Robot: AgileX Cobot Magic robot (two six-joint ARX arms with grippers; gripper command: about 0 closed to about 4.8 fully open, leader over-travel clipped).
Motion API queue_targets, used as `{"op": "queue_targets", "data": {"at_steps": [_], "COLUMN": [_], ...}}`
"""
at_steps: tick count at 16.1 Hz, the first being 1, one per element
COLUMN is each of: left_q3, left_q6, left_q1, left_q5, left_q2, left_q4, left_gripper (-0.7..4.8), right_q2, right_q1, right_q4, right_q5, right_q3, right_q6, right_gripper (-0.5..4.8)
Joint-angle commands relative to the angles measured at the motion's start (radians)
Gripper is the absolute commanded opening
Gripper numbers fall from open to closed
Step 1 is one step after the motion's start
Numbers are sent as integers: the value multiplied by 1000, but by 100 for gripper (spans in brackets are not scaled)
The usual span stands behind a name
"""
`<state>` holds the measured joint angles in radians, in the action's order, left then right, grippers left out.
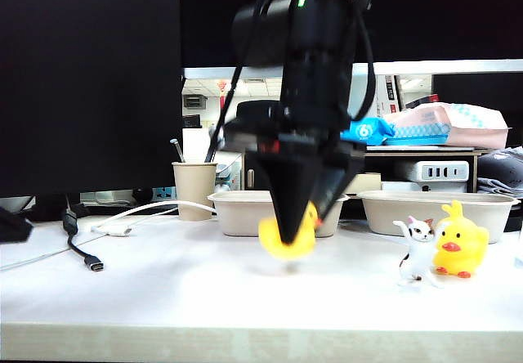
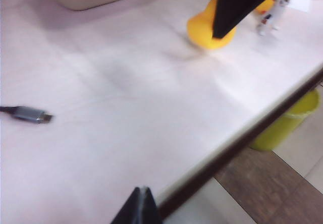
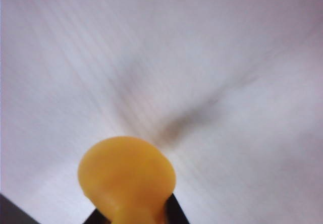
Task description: Put the dolls with similar colors into the same paper box, while dolls with different colors go into separate paper boxes.
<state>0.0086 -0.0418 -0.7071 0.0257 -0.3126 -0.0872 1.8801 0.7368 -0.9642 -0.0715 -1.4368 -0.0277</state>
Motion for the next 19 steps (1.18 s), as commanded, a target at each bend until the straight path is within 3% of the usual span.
{"op": "queue_targets", "data": {"at_steps": [1, 10, 15, 19], "left_q3": [1, 1, 1, 1], "left_q6": [1, 1, 1, 1], "left_q1": [57, 348, 361, 360], "left_q5": [1, 0, -3, -3], "left_q2": [31, 211, 268, 269], "left_q4": [14, 14, 14, 14], "left_gripper": [-5, -5, -5, -5], "right_q2": [-17, -2, 69, 214], "right_q1": [-5, -68, -143, -147], "right_q4": [0, 152, 210, 200], "right_q5": [2, 5, -2, -2], "right_q3": [-26, -224, -280, -436], "right_q6": [-4, -8, -11, -26], "right_gripper": [111, 111, 112, 113]}}
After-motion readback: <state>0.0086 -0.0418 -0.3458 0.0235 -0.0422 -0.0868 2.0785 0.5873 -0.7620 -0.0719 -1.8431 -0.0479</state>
